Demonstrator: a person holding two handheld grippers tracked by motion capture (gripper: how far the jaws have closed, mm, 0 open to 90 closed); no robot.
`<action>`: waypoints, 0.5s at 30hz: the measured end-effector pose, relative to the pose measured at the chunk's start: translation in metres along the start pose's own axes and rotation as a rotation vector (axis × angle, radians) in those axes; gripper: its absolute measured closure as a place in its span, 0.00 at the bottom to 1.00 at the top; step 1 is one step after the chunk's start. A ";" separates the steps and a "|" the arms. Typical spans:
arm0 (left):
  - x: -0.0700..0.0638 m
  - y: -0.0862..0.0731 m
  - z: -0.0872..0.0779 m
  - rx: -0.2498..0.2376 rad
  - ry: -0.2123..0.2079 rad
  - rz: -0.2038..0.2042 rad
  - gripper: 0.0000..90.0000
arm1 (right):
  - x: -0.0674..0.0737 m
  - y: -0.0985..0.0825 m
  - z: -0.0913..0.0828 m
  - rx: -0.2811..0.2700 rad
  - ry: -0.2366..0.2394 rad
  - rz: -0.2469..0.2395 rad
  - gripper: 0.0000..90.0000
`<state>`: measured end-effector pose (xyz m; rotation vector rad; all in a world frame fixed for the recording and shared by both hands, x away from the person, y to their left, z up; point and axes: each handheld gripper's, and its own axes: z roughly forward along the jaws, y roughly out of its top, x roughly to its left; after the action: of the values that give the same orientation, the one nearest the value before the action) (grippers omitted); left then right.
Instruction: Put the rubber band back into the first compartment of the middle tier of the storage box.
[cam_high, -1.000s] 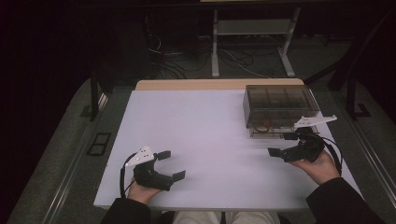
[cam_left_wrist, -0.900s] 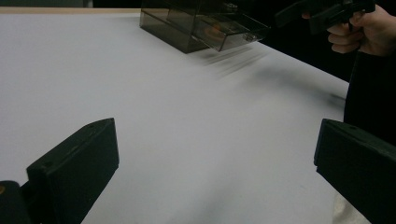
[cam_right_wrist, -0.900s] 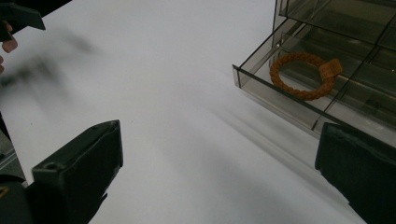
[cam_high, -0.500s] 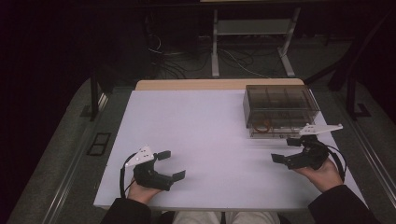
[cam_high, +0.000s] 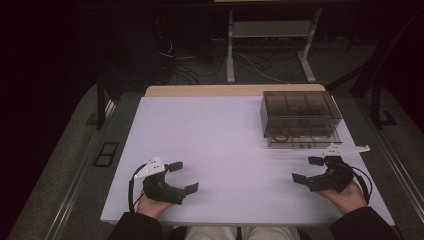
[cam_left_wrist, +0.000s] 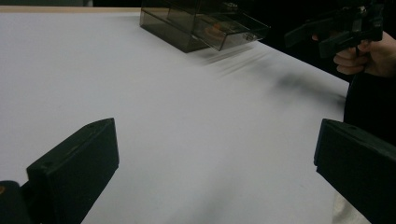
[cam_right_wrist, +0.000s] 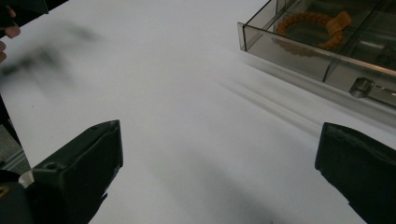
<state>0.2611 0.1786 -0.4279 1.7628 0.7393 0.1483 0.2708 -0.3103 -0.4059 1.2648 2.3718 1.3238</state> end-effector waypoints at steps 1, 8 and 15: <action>0.000 0.000 0.000 0.000 0.000 0.000 0.00 | 0.000 -0.002 0.001 0.001 0.003 -0.001 0.00; 0.000 0.000 0.000 0.001 0.000 -0.002 0.00 | 0.002 -0.012 0.006 0.001 -0.002 -0.004 0.00; 0.000 0.000 0.000 0.003 -0.001 -0.001 0.00 | 0.003 -0.019 0.009 0.012 -0.007 -0.015 0.00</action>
<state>0.2609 0.1785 -0.4280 1.7655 0.7404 0.1458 0.2617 -0.3076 -0.4246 1.2498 2.3834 1.2999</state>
